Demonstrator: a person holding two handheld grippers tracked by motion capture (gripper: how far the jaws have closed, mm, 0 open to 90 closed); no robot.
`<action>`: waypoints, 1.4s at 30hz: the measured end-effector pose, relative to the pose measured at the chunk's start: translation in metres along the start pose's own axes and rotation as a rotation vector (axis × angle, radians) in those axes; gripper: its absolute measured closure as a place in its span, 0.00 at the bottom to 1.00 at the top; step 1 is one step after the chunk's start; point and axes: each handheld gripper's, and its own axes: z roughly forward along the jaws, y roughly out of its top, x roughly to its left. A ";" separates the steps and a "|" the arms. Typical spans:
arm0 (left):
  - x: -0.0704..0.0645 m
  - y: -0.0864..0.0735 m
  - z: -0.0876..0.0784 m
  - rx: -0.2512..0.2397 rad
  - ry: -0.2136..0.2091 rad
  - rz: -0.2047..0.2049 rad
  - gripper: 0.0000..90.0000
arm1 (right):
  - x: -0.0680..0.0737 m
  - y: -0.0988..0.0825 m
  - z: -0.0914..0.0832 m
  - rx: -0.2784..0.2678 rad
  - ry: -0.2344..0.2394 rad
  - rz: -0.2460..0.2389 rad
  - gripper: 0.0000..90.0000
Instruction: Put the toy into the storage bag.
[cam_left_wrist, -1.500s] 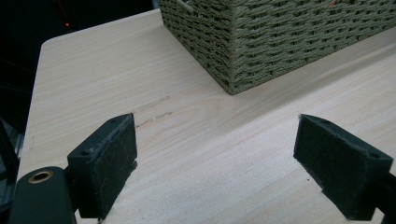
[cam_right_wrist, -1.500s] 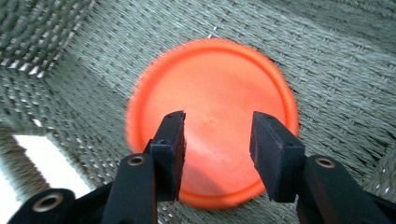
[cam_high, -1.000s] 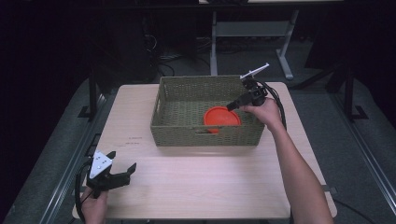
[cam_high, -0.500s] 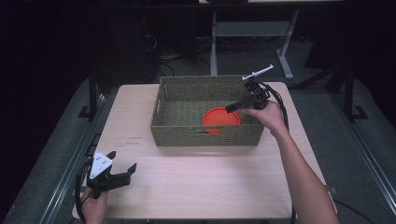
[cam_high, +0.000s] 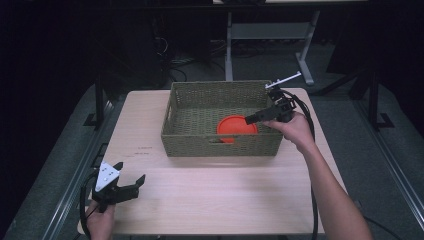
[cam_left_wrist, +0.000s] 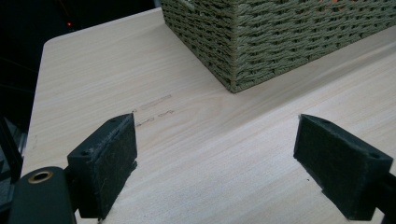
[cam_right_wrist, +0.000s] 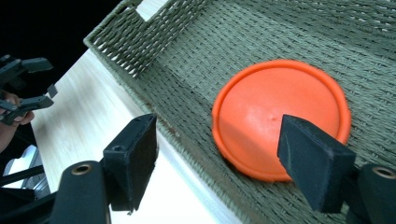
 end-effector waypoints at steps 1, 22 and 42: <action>0.000 0.000 0.000 0.000 0.000 0.000 0.14 | 0.001 -0.001 -0.002 -0.003 0.001 -0.002 0.31; 0.000 0.000 0.000 0.003 0.005 0.002 0.14 | 0.032 -0.027 -0.027 -0.030 0.008 -0.080 0.30; 0.000 0.000 0.000 0.002 0.005 0.001 0.14 | 0.051 -0.069 -0.028 -0.025 0.047 -0.119 0.29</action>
